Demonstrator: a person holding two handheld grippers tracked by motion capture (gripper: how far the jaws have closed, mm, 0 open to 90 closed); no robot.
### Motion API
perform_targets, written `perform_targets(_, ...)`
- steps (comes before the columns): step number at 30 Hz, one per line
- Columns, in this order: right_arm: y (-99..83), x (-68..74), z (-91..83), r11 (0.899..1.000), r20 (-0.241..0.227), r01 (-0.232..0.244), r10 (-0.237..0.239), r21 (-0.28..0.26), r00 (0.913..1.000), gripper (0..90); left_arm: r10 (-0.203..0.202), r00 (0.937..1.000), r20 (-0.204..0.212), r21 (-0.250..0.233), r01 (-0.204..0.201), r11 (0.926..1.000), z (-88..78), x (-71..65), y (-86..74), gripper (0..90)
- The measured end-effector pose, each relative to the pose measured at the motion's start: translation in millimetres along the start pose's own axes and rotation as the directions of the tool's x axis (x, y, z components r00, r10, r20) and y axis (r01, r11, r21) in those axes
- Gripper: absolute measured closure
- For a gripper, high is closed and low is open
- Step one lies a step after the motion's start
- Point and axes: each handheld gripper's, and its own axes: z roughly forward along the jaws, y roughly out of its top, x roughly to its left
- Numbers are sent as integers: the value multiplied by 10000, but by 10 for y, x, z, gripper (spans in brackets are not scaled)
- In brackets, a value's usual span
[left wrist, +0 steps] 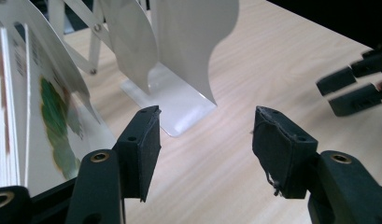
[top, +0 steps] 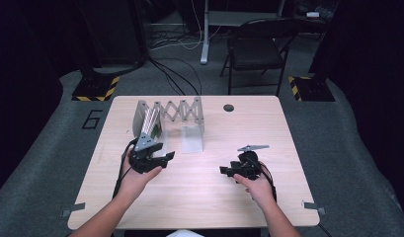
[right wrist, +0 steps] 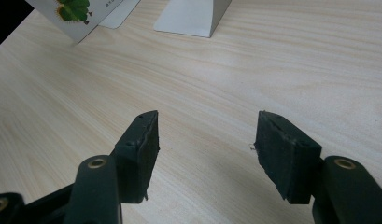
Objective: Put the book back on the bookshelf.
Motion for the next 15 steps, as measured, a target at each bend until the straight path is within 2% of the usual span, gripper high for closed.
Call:
perform_targets(6,-1,-6,6,10000,10,-3,3,19,10000,397,300,9980,558,264,-315,9992,-38,-50,-162,408)
perform_targets(12,-2,-7,6,10000,23,-16,16,-15,10000,397,753,9920,1018,660,-822,9944,56,-142,-347,409)
perform_targets(15,-3,-3,5,10000,24,7,-7,-4,10000,397,778,9897,1199,794,-876,9930,86,-175,-423,410)
